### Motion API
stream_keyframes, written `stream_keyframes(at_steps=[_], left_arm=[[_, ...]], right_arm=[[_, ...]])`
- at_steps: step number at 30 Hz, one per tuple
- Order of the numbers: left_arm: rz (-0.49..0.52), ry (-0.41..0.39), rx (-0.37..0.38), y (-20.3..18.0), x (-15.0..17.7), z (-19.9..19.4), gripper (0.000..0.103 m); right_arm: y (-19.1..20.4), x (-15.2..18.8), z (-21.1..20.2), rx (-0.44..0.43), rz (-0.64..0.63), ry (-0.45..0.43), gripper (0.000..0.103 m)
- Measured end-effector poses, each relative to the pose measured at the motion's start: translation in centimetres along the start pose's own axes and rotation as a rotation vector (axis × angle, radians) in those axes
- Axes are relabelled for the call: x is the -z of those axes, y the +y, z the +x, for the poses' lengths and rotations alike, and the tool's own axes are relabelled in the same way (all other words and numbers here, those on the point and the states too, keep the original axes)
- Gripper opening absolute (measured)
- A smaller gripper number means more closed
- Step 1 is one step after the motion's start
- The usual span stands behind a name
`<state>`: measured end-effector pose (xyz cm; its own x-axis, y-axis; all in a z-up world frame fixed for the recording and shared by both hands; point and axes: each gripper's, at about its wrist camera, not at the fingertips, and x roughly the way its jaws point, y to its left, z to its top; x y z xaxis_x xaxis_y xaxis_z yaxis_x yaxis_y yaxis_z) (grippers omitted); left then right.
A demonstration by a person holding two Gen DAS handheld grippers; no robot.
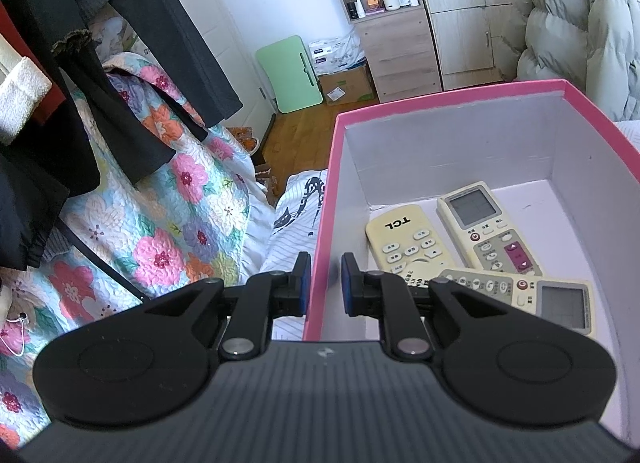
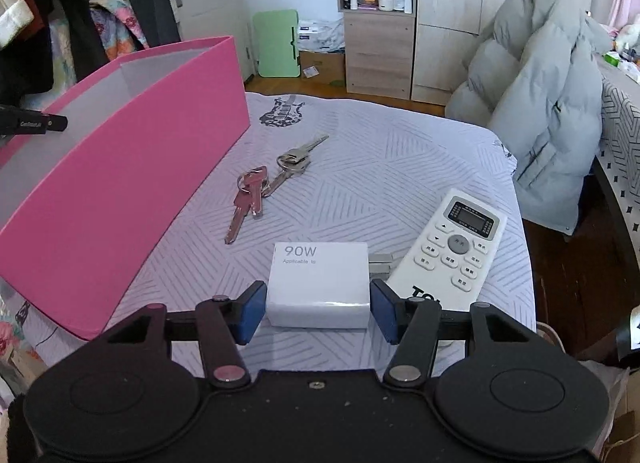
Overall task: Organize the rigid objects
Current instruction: 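Grasp the square white charger with the right tool, then lower the square white charger into the pink box and open the right tool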
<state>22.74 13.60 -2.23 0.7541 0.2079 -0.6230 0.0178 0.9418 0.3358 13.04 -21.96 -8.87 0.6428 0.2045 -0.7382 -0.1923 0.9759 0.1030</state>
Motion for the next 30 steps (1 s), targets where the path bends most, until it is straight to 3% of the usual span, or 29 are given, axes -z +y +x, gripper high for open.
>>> stream_keyframes(at_steps=[6,11,18,21,24,27,30], left_arm=[[-0.003,-0.001,0.0,0.1,0.2,0.1,0.014],[-0.003,0.002,0.0,0.2,0.2,0.1,0.014],[-0.011,-0.002,0.009,0.2,0.3,0.0,0.014],[-0.013,-0.001,0.01,0.3,0.2,0.0,0.014],[-0.013,-0.001,0.009,0.3,0.2,0.0,0.014],[-0.015,-0.007,-0.001,0.2,0.3,0.0,0.014],[-0.015,-0.01,0.001,0.2,0.3,-0.1,0.014]], right_arm=[[0.2,-0.1,1.9,0.014,-0.009,0.029,0.063],[1.1,0.1,2.1,0.064,0.005,-0.024,0.061],[1.9,-1.1,-2.0,-0.017,0.07,-0.117,0.061],[3.7,-2.8,-5.0,-0.091,0.034,-0.184,0.061],[6.2,-5.0,-7.1,-0.261,-0.006,-0.208,0.061],[9.3,-7.4,-7.0,-0.411,-0.08,-0.131,0.061],[13.0,-9.9,-5.1,-0.472,-0.184,0.011,0.061]])
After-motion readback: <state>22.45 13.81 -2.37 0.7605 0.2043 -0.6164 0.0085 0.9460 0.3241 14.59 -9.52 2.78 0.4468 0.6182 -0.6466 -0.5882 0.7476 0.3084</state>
